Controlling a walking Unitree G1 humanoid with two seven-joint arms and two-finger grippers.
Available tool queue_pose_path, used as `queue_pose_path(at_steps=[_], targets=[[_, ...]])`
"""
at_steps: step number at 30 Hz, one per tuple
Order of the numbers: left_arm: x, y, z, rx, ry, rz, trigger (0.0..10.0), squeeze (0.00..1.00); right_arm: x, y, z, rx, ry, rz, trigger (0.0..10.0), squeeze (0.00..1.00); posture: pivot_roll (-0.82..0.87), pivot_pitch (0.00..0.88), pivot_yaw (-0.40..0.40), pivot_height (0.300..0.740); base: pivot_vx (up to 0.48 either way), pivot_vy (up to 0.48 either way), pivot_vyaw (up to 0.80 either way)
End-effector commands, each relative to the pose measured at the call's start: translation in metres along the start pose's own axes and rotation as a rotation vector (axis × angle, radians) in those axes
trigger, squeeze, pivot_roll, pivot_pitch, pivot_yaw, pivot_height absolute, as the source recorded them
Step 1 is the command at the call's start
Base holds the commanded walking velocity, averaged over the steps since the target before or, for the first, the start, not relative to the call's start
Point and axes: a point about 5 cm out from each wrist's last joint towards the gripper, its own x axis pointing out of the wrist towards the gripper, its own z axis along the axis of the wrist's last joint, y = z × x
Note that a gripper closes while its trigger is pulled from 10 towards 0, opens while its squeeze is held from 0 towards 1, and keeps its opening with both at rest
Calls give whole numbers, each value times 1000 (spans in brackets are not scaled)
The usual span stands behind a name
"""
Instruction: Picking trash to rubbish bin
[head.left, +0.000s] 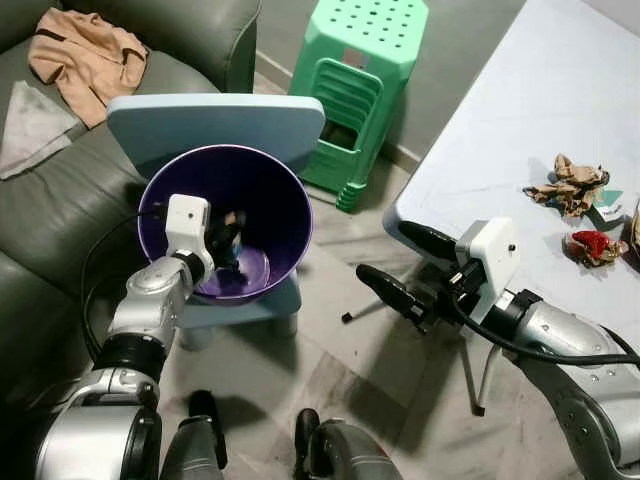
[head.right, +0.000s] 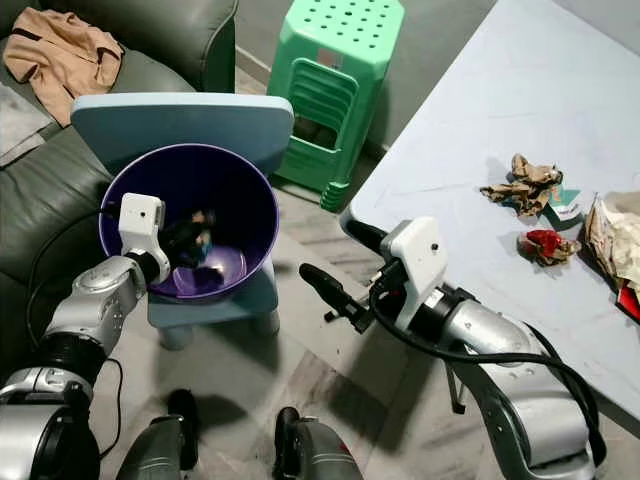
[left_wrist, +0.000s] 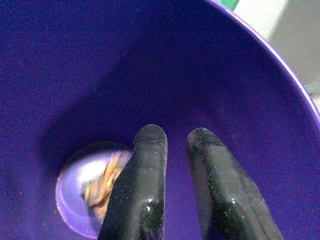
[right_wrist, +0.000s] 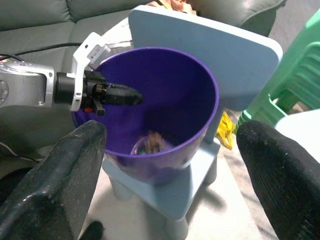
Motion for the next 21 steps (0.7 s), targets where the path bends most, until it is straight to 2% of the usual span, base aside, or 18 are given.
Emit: queue_pose_path(at_steps=[1,13,15,21], targets=[[0,-3,-10,2,33,-18,10000,1000,-6,1,1,-4,8,-4,10000,0,-134,427,-220,740,0,0,0],[-1,-3,10,31,-71,-41,10000,1000,-1,-4,0,9,-21,-55,10000,0,-103,391,-205,740,0,0,0],[-3,-5,20,60,-118,-38,10000,1000,1,-10,0,21,-54,-111,10000,0,-85,370,-194,740,0,0,0],[-9,-12,33,71,-191,-33,10000,1000,3,-19,-4,25,-95,-212,10000,0,-58,336,-171,740,0,0,0]])
